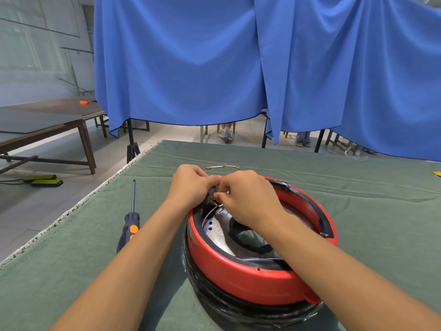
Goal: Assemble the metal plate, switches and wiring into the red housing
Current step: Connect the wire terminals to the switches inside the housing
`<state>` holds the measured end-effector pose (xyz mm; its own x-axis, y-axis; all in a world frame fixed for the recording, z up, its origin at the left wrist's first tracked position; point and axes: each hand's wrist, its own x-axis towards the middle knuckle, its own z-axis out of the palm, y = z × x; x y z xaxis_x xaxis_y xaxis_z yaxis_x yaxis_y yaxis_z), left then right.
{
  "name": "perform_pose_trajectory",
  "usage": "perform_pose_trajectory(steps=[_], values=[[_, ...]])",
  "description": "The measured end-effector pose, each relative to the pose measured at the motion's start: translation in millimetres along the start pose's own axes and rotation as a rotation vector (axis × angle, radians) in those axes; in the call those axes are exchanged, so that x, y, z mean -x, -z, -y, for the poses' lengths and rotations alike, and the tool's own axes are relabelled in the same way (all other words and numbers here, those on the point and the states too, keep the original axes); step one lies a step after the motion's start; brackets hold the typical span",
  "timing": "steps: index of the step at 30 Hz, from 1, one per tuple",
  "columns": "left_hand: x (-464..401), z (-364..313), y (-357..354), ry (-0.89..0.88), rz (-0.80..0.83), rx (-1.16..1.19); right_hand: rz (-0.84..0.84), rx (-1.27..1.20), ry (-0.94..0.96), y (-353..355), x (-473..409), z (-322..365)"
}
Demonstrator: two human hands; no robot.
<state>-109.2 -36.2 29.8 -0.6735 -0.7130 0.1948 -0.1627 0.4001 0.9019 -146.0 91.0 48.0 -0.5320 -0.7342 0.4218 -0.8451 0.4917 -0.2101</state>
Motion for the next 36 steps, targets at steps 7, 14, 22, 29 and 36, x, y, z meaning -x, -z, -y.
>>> perform_pose_trajectory(steps=[7, 14, 22, 29, 36], values=[[-2.7, 5.0, 0.3, 0.034, -0.041, 0.041, -0.036, 0.089, 0.008, -4.6, -1.8, -0.9], [-1.4, 6.0, 1.2, 0.018, -0.041, 0.04, -0.045, 0.131, 0.016, -6.4, -2.5, -0.1], [0.0, 5.3, 2.6, 0.002, -0.044, 0.003, -0.076, 0.154, 0.0, -7.6, -2.3, 3.2], [3.5, 3.6, 3.2, 0.007, -0.061, 0.007, -0.08, 0.186, 0.027, -8.9, -1.9, 4.5], [7.8, 2.8, 3.7, 0.018, -0.091, -0.056, -0.05, 0.149, 0.067, -10.5, -5.3, 4.3]])
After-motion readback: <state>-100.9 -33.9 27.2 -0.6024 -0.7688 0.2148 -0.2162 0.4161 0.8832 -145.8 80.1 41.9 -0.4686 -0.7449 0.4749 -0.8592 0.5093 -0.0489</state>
